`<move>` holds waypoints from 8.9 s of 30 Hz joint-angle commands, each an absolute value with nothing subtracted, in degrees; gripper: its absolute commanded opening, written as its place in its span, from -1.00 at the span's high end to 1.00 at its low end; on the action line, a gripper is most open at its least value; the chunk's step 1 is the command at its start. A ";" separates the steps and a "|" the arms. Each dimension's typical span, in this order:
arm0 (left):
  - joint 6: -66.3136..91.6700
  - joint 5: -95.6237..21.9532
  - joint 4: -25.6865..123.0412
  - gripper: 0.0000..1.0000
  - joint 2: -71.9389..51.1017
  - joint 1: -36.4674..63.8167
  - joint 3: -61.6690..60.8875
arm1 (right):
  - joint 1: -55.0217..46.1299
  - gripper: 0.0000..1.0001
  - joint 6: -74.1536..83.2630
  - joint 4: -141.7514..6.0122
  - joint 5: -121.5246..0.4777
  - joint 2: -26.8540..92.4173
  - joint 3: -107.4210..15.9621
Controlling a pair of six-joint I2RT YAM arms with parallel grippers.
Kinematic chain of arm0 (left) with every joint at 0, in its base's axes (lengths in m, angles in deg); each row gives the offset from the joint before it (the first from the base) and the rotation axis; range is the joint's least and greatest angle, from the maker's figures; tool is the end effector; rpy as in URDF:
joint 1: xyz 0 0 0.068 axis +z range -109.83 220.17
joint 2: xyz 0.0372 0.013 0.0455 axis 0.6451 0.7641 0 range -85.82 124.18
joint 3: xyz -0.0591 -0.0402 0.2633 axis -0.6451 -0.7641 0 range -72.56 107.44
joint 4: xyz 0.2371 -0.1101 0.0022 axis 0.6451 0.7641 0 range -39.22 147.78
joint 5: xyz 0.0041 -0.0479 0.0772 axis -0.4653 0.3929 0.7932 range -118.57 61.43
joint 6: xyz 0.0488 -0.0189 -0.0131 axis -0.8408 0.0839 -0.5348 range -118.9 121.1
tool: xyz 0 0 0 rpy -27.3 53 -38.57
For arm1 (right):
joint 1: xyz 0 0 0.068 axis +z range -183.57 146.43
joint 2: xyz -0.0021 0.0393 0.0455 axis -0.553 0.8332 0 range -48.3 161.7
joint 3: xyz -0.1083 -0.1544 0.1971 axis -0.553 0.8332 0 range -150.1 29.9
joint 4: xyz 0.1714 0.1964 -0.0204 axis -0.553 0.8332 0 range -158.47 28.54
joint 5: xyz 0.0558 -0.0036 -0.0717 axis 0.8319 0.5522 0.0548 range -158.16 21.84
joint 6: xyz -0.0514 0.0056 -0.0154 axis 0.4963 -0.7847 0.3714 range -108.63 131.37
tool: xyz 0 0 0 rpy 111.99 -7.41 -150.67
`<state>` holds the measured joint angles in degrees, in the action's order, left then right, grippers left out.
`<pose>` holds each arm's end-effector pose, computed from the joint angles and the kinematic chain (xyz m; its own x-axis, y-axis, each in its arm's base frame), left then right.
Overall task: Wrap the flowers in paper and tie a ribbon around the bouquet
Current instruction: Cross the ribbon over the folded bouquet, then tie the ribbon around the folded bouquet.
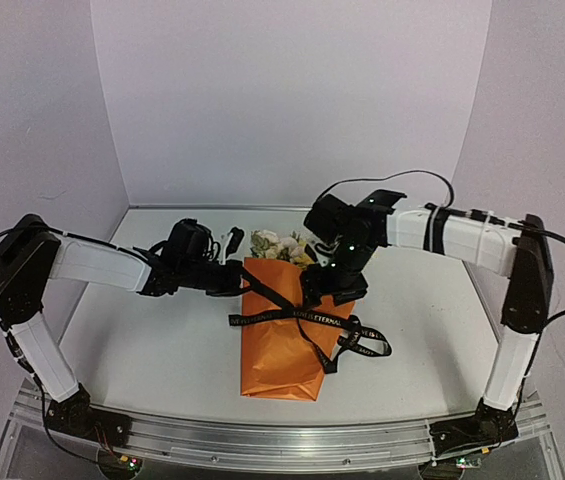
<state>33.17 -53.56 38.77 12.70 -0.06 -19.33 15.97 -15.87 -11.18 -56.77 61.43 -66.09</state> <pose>0.2674 -0.2460 0.1844 -0.8090 0.0540 -0.5853 0.5021 0.5813 -0.6403 0.2519 0.3066 0.2591 -0.9060 -0.3710 -0.2038 -0.4194 0.8514 0.3151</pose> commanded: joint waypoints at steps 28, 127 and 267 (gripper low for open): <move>31.91 -37.79 50.17 1.00 -5.20 9.50 -18.96 | 7.59 -0.44 -23.36 -22.69 -72.19 47.65 -30.47; 96.01 -21.93 29.16 -0.91 -5.46 0.42 -41.41 | -1.88 -0.65 -50.76 -38.30 -66.89 32.62 -16.87; 48.01 -40.54 60.73 1.00 -8.92 50.79 -29.53 | -41.10 1.00 -50.61 -35.51 -60.42 27.43 -9.94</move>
